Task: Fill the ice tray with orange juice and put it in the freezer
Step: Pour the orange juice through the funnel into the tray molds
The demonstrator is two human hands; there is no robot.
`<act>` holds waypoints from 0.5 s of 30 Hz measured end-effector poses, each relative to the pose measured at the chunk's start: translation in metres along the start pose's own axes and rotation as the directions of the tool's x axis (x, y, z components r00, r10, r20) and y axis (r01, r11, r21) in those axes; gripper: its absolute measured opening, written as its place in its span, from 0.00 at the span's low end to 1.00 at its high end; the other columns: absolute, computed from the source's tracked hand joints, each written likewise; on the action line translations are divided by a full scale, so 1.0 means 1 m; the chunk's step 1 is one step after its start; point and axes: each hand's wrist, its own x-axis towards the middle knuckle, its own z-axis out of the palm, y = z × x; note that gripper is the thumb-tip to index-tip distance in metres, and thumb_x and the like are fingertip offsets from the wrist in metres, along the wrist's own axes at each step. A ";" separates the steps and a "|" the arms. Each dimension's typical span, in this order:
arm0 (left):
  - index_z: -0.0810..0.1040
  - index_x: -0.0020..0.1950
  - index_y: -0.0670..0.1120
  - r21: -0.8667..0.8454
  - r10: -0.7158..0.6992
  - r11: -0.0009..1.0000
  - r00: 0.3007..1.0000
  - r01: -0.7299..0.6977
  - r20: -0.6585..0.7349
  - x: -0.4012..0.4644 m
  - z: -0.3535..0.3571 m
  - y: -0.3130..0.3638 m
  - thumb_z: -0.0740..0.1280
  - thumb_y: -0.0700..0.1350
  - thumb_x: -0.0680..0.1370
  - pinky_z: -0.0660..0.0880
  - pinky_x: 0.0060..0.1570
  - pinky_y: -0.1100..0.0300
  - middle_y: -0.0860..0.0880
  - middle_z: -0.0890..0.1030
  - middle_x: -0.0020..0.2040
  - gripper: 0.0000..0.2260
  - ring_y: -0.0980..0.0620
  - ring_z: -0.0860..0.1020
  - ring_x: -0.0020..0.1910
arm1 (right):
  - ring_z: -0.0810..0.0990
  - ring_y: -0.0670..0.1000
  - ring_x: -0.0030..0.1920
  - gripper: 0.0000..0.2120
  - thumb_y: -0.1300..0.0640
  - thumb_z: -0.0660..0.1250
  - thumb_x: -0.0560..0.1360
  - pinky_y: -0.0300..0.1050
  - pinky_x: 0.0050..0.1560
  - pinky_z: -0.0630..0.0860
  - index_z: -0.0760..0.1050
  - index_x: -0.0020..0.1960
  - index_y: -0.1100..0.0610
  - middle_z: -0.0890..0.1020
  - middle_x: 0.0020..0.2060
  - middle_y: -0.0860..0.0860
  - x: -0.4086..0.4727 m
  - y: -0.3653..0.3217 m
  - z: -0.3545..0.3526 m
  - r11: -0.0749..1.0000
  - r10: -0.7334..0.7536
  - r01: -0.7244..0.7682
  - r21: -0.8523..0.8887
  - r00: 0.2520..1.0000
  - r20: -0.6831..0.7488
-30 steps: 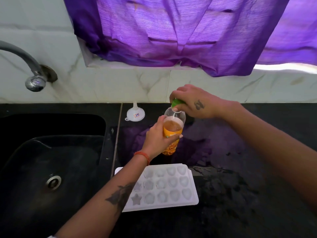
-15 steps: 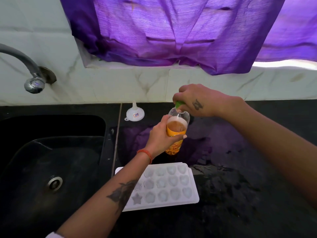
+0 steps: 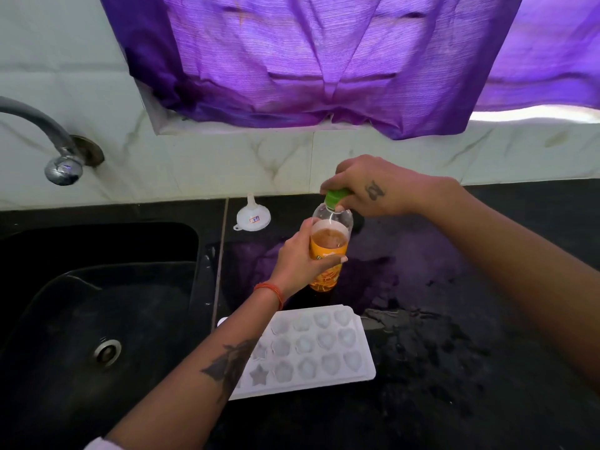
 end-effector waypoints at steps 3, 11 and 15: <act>0.66 0.66 0.52 -0.003 0.008 1.000 1.000 -0.008 -0.008 0.000 0.001 0.000 0.76 0.53 0.67 0.77 0.56 0.52 0.50 0.79 0.59 0.32 0.50 0.78 0.57 | 0.77 0.56 0.54 0.25 0.42 0.62 0.76 0.48 0.55 0.75 0.72 0.66 0.57 0.79 0.55 0.56 0.002 0.000 -0.001 0.992 0.104 -0.105 0.066 0.994 0.014; 0.65 0.67 0.52 -0.008 -0.006 1.000 1.000 0.006 0.009 0.001 0.000 -0.002 0.77 0.54 0.66 0.78 0.55 0.50 0.49 0.78 0.59 0.33 0.50 0.78 0.57 | 0.76 0.52 0.48 0.11 0.59 0.66 0.76 0.45 0.50 0.75 0.80 0.57 0.55 0.79 0.49 0.53 0.005 -0.005 -0.007 0.999 -0.041 0.041 -0.018 0.999 0.004; 0.65 0.67 0.52 -0.012 -0.004 1.000 1.000 0.004 0.012 0.001 0.000 -0.002 0.77 0.54 0.66 0.78 0.55 0.50 0.49 0.78 0.60 0.34 0.50 0.78 0.57 | 0.73 0.49 0.47 0.13 0.58 0.68 0.74 0.44 0.52 0.74 0.79 0.59 0.54 0.78 0.49 0.51 0.004 -0.006 -0.009 0.998 -0.054 0.054 0.017 0.998 -0.021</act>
